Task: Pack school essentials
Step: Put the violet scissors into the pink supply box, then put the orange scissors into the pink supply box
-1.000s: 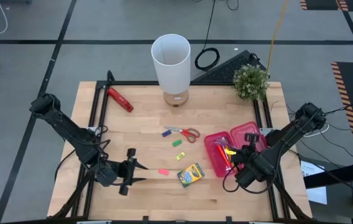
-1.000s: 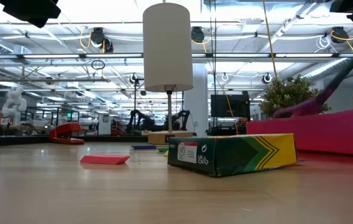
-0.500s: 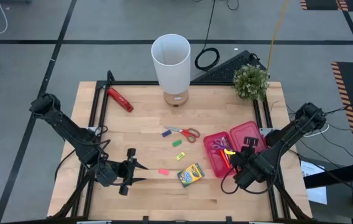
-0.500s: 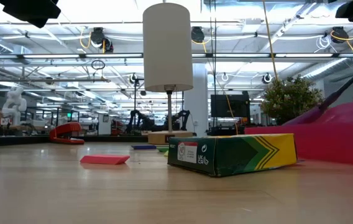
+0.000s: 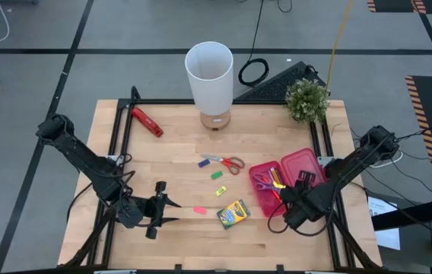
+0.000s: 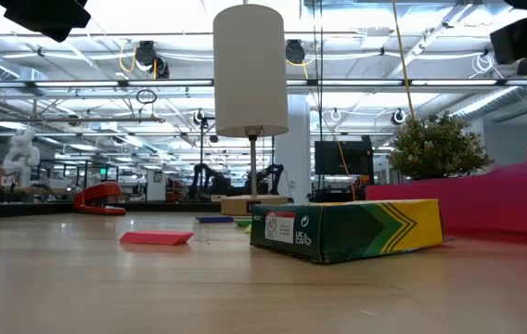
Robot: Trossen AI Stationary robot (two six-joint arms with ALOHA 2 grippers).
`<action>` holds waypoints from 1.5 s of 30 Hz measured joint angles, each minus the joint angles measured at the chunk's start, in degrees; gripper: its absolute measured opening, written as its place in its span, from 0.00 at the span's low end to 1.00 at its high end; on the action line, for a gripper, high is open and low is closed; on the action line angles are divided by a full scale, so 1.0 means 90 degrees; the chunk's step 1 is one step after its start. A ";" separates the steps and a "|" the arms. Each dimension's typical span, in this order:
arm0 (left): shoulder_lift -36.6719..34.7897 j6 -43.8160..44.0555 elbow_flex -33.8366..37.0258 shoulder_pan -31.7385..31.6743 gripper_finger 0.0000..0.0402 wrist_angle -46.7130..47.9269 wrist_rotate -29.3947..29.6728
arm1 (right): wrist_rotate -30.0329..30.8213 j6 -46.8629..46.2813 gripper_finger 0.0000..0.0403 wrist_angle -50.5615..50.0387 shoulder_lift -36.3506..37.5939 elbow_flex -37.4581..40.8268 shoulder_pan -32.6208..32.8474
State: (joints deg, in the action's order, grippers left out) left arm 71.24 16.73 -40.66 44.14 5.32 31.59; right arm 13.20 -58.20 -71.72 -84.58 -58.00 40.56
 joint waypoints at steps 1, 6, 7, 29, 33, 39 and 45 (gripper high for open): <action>0.0000 0.0000 0.0000 0.0000 0.46 0.0000 0.0000 | -0.0004 0.0030 0.48 0.0031 0.0000 -0.0012 0.0000; 0.0000 0.0023 0.0000 0.0000 0.46 -0.0005 0.0000 | 0.0001 0.0043 0.49 0.0065 0.0110 -0.0097 0.0000; 0.0000 0.0036 0.0000 0.0000 0.46 -0.0007 0.0000 | -0.0001 0.0013 0.48 0.0087 0.0156 -0.0097 0.0000; 0.0002 -0.0001 0.0000 0.0000 0.46 -0.0042 0.0001 | -0.0662 -0.0620 0.02 0.1898 0.0427 0.1044 -0.0095; 0.0002 -0.0036 0.0000 -0.0007 0.46 -0.0131 0.0002 | -0.0664 -0.0625 0.01 0.2037 0.0427 0.1086 -0.0095; 0.0002 -0.0053 0.0000 -0.0007 0.46 -0.0111 0.0002 | -0.0664 -0.0933 0.01 0.2061 0.0609 0.1086 -0.0095; 0.0002 -0.0111 0.0000 -0.0071 0.46 -0.0030 0.0074 | -0.0035 -0.1229 0.00 0.2481 0.1169 0.1086 -0.0093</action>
State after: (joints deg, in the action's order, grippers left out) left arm 71.26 15.74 -40.66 43.50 5.05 32.26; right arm 12.89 -69.26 -49.39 -74.06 -48.23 39.72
